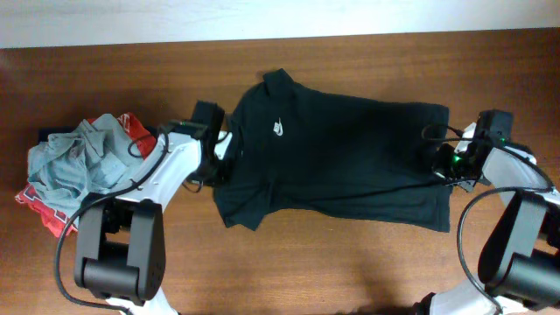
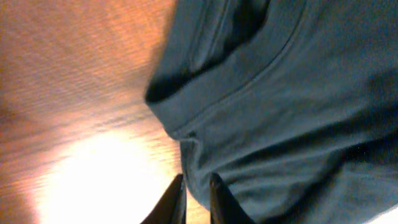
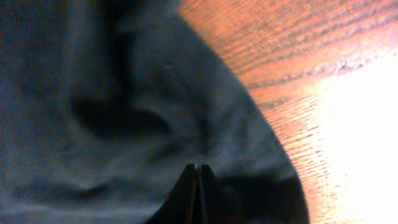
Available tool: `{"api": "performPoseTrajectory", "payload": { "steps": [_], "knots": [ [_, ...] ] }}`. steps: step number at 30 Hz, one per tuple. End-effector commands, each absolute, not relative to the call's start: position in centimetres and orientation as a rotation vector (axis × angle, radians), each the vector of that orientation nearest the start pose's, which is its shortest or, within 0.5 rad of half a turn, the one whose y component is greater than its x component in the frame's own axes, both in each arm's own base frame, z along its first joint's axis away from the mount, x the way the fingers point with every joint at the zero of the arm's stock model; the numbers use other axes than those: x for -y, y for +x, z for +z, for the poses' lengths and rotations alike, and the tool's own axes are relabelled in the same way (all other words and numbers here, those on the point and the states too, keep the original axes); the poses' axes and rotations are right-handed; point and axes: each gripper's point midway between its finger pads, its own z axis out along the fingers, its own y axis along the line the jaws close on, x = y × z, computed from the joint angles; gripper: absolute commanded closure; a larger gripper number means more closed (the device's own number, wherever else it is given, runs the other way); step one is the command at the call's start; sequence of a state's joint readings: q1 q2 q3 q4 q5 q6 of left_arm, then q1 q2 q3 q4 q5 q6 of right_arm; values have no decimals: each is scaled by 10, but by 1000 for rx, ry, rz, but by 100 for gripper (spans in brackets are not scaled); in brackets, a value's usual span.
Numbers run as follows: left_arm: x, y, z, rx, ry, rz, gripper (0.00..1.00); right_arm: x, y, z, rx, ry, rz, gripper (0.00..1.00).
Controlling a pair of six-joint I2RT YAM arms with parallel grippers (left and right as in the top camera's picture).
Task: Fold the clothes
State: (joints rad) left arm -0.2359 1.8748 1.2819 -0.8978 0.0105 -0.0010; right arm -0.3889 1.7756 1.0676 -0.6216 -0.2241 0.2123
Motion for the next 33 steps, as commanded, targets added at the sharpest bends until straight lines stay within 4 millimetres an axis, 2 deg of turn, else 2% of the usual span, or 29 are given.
{"api": "performPoseTrajectory", "payload": {
  "steps": [1,6,11,15,17,18,20,23,28,33],
  "knots": [
    [86,366,58,-2978,353,-18,84,94,356,68,-2658,733,361,96],
    [93,377,68,-2921,397,-53,76,75,339,90,-2674,724,440,95],
    [115,385,67,-2844,584,-205,75,50,317,82,-2793,739,488,94],
    [150,367,70,-2791,793,-460,76,36,307,73,-2857,711,470,93],
    [164,359,72,-2758,890,-527,75,32,304,69,-2875,706,461,93],
    [167,356,72,-2752,922,-527,73,30,302,67,-2884,702,458,91],
    [176,348,71,-2739,1000,-530,66,29,299,64,-2898,702,449,78],
    [189,339,69,-2721,1100,-490,61,28,294,59,-2913,710,452,67],
    [194,333,57,-2724,1223,-252,60,28,293,57,-2919,712,452,64],
    [202,326,40,-2742,1292,-201,60,28,293,57,-2918,712,449,63]
  ]
}}
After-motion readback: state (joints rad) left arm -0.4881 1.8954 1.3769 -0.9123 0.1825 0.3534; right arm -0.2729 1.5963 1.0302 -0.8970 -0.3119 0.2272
